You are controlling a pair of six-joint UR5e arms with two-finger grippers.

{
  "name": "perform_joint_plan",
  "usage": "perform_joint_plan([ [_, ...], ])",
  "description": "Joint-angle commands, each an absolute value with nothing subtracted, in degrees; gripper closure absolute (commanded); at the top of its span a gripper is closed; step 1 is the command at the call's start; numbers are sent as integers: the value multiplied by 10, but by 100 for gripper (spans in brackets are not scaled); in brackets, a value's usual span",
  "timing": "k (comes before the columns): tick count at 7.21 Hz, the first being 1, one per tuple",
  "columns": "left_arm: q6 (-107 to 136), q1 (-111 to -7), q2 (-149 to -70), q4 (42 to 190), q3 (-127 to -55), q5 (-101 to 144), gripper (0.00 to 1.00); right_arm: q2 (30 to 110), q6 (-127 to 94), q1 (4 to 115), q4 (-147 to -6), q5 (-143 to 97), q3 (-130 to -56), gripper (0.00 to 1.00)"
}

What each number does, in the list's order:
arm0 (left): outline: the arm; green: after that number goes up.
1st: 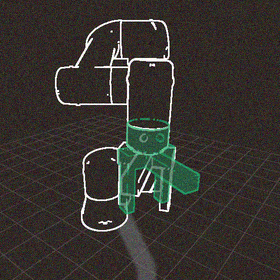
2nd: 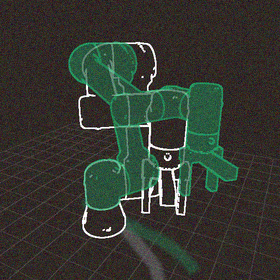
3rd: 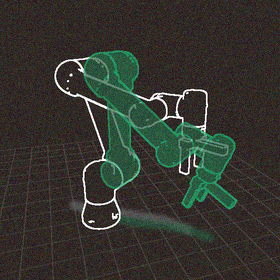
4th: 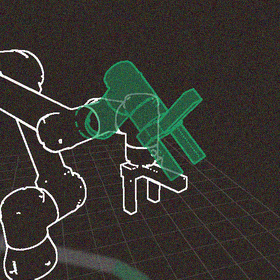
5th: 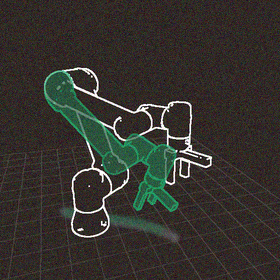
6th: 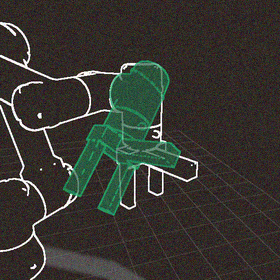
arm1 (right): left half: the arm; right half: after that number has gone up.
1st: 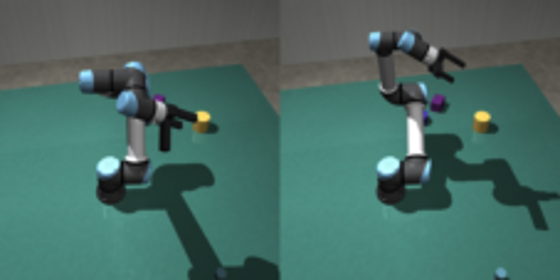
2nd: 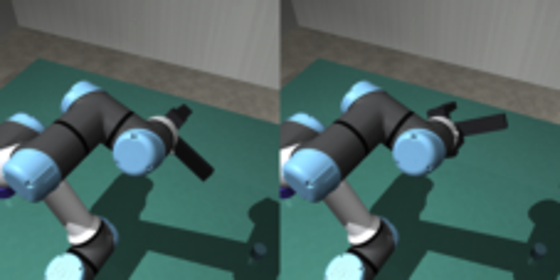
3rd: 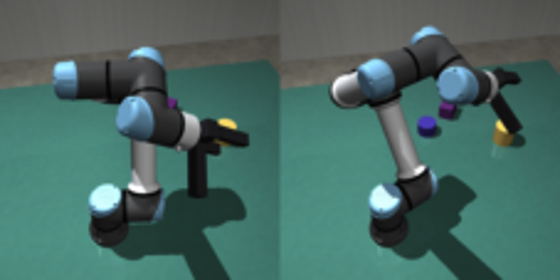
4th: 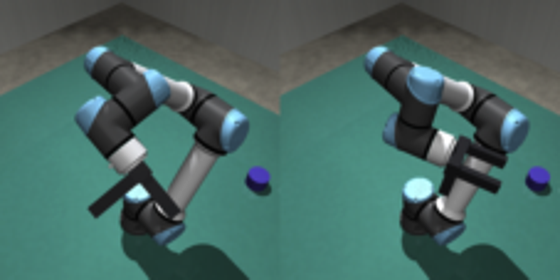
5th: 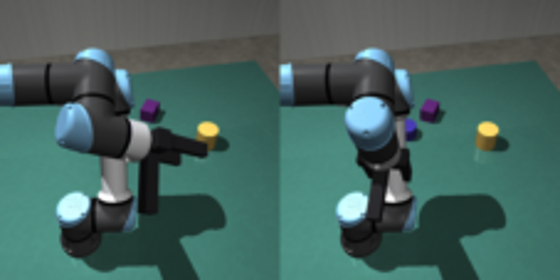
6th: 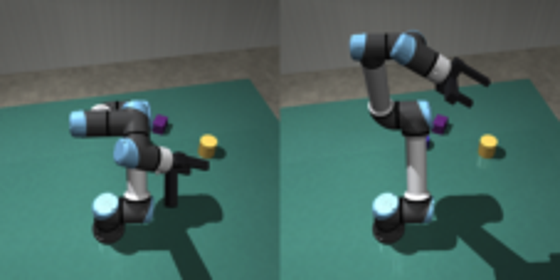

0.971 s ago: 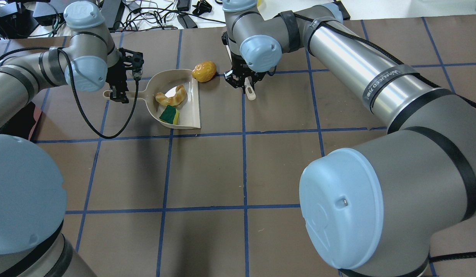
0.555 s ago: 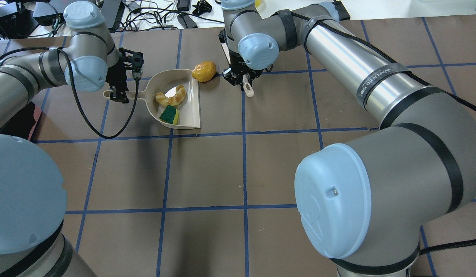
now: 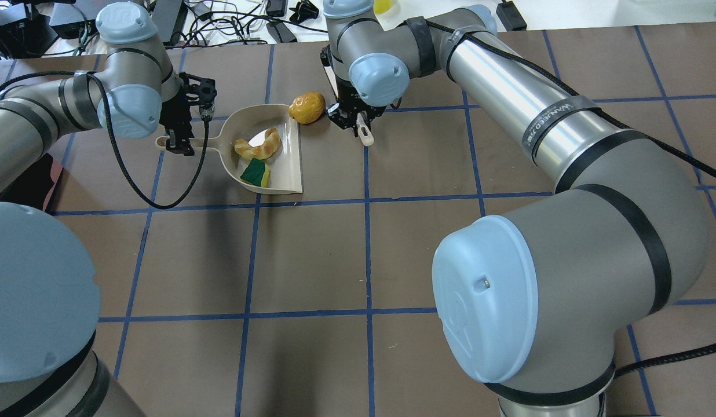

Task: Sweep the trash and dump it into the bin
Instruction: 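Sweep the yellow potato toward the dustpan with the right gripper's brush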

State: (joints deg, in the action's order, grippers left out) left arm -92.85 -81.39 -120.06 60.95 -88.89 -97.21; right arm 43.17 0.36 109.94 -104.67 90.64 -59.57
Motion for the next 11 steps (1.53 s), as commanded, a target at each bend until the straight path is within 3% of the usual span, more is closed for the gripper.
perform_joint_plan([
  [1, -929, -814, -1201, 609, -889, -972, 96, 432, -3, 1125, -1047, 906, -596, 100],
  [11, -933, -814, -1200, 606, -893, -972, 96, 462, -154, 1199, -1000, 878, -611, 100],
])
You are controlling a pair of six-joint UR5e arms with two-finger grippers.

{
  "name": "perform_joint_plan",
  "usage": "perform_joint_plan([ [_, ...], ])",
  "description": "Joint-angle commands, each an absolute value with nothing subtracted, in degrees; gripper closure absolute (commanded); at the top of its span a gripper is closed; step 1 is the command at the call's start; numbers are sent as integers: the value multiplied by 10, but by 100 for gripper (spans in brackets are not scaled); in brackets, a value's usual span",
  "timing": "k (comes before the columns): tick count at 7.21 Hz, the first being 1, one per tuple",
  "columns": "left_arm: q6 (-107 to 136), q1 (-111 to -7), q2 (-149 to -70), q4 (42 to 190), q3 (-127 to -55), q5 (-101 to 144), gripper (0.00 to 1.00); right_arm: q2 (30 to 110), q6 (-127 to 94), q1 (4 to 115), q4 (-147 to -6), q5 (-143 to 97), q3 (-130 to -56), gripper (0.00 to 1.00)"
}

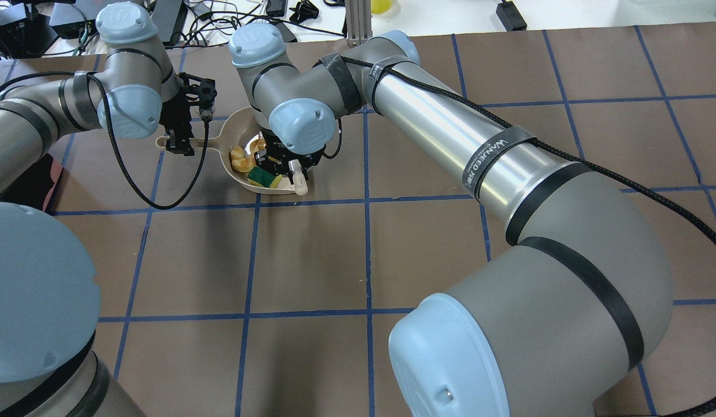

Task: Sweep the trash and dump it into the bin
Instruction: 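Sweep the yellow potato toward the dustpan with the right gripper's brush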

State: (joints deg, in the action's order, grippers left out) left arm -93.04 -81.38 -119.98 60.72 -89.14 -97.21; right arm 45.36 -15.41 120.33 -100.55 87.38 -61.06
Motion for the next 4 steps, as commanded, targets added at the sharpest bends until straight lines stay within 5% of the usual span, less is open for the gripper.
perform_joint_plan([
  [1, -933, -814, -1200, 606, -893, -971, 96, 474, -150, 1183, -999, 894, -611, 100],
  [4, -933, -814, -1200, 606, -893, -971, 96, 484, -151, 1167, -977, 894, -613, 100],
])
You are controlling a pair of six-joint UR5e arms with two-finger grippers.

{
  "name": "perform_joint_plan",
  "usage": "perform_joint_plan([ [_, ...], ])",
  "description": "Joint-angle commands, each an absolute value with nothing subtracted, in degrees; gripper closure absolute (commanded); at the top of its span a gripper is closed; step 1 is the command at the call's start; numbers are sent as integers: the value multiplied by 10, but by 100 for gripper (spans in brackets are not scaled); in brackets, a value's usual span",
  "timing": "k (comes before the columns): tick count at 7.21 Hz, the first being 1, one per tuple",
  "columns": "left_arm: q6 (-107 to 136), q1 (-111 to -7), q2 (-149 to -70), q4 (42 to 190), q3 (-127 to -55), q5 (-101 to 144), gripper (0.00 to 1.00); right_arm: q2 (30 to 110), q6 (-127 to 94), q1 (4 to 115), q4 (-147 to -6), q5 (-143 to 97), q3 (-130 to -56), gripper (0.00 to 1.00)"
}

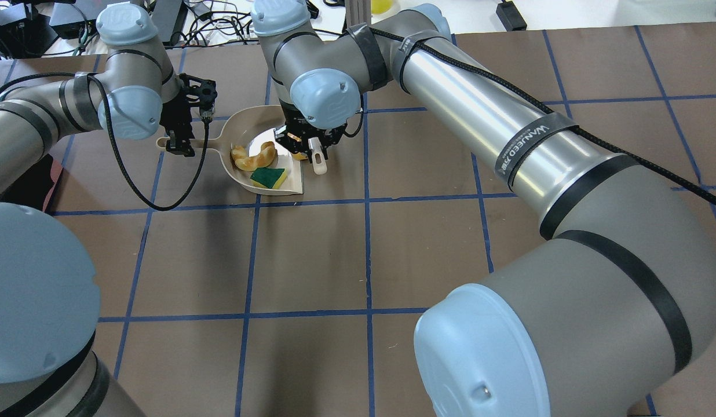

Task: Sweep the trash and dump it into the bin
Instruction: 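Sweep the yellow potato toward the dustpan with the right gripper's brush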

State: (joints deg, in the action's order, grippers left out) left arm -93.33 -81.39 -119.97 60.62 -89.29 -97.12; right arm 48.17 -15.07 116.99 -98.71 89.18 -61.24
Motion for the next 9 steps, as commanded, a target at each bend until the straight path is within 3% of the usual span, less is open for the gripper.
perform_joint_plan([
  [1, -933, -814, -1199, 606, -894, -971, 96, 485, -151, 1167, -971, 895, -614, 100],
  [9, -936, -814, -1199, 606, -895, -971, 96, 489, -275, 1167, -959, 863, -662, 100],
])
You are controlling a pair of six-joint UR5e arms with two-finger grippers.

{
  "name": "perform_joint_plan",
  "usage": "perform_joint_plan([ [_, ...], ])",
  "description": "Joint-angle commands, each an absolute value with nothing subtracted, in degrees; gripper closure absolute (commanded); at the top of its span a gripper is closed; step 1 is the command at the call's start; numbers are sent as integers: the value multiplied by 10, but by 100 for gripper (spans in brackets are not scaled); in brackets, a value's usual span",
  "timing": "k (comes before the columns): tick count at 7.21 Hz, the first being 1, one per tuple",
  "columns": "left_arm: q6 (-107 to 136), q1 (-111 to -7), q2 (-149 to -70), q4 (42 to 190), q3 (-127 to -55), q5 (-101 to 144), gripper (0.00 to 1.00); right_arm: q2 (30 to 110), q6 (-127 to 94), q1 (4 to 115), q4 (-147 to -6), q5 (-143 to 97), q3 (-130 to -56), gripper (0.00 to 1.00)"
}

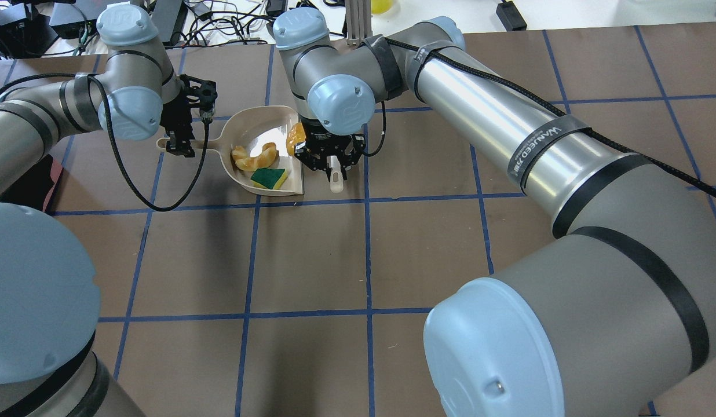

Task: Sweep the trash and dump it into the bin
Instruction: 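Push the items deeper into the dustpan with the right gripper's brush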

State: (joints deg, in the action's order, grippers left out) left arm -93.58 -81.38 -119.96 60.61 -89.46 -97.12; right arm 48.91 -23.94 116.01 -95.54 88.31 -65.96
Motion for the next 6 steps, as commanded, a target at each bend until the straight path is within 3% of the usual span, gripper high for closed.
perform_joint_plan([
  [1, -936, -814, -1200, 606, -895, -971, 96, 488, -302, 1175, -969, 841, -661, 100],
  [6, -936, -813, -1199, 600, -897, -965, 96, 480, -388, 1212, -1043, 767, -655, 100],
])
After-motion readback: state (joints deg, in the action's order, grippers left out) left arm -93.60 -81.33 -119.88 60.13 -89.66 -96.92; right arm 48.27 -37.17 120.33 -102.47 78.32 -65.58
